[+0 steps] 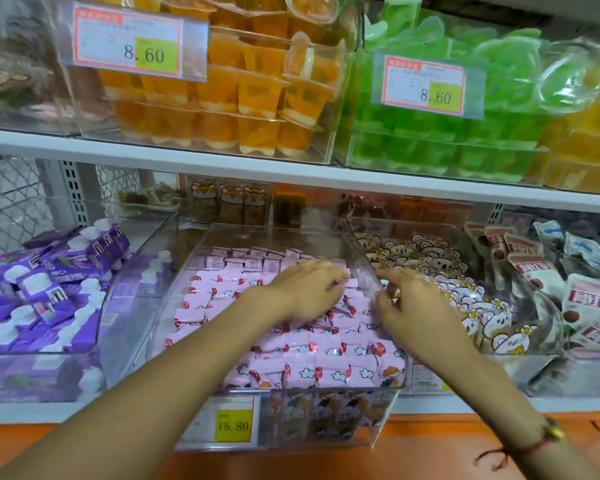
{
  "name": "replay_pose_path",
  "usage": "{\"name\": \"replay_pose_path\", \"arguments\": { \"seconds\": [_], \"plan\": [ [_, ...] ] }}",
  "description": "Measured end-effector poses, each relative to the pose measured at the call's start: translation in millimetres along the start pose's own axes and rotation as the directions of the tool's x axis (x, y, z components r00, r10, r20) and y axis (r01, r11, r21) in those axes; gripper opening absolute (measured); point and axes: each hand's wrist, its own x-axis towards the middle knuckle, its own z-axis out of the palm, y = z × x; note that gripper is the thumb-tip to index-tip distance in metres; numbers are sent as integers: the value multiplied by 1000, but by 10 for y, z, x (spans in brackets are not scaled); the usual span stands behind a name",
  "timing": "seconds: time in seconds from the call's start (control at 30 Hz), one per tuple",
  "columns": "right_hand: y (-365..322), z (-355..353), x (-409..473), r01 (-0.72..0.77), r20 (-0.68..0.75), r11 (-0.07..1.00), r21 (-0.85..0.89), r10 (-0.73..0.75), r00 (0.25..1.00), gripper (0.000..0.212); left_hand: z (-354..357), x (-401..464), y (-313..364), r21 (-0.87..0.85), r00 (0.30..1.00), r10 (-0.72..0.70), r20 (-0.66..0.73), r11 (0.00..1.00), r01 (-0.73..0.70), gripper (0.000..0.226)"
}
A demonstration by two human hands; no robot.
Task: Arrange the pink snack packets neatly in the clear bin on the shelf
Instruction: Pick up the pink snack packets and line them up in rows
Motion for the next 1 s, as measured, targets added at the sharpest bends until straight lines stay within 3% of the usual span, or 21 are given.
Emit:
{"name": "replay_pose_path", "arguments": {
  "seconds": [0.1, 0.27, 0.37, 0.43, 0.5, 0.6, 0.67, 0.73, 0.83, 1.0],
  "plan": [
    [17, 39, -18, -2, -33, 1000, 30, 3, 999, 37, 61, 89, 55, 119, 998, -25, 62, 993, 17, 22],
    [54, 37, 8, -16, -15, 996, 85, 18, 1000, 32, 23, -7, 66, 38, 998, -52, 41, 998, 50, 33],
    [49, -27, 44, 12, -7, 999, -38, -12, 1000, 29, -120, -346, -24, 42, 957, -67, -282, 996, 82, 37],
    [6, -50, 100, 61, -49, 991, -117, -67, 997, 32, -266, -712, -183, 141, 850, -44, -526, 980, 138, 41],
    [-150, -35, 184, 139, -84, 983, -119, -149, 985, 34, -389, -1076, -380, 169, 772, -120, -624, 944, 283, 43],
    [-600, 158, 351, 297, 8, 955, -26, -297, 955, 35, -454, -1404, -591, -31, 714, -475, -514, 843, 538, 45],
    [-957, 399, 438, 364, 141, 930, 48, -367, 919, 38, -418, -1466, -632, -212, 698, -603, -387, 795, 569, 39],
    [-1229, 673, 469, 400, 289, 915, 57, -398, 870, 45, -373, -1485, -628, -343, 689, -632, -355, 774, 532, 29],
    [-1335, 913, 480, 369, 453, 928, 51, -351, 820, 52, -330, -1517, -586, -394, 668, -644, -372, 761, 515, 26],
    [-1136, 847, 531, 386, 510, 915, 116, -388, 768, 48, -289, -1517, -515, -449, 680, -645, -349, 752, 483, 25]
  ]
}}
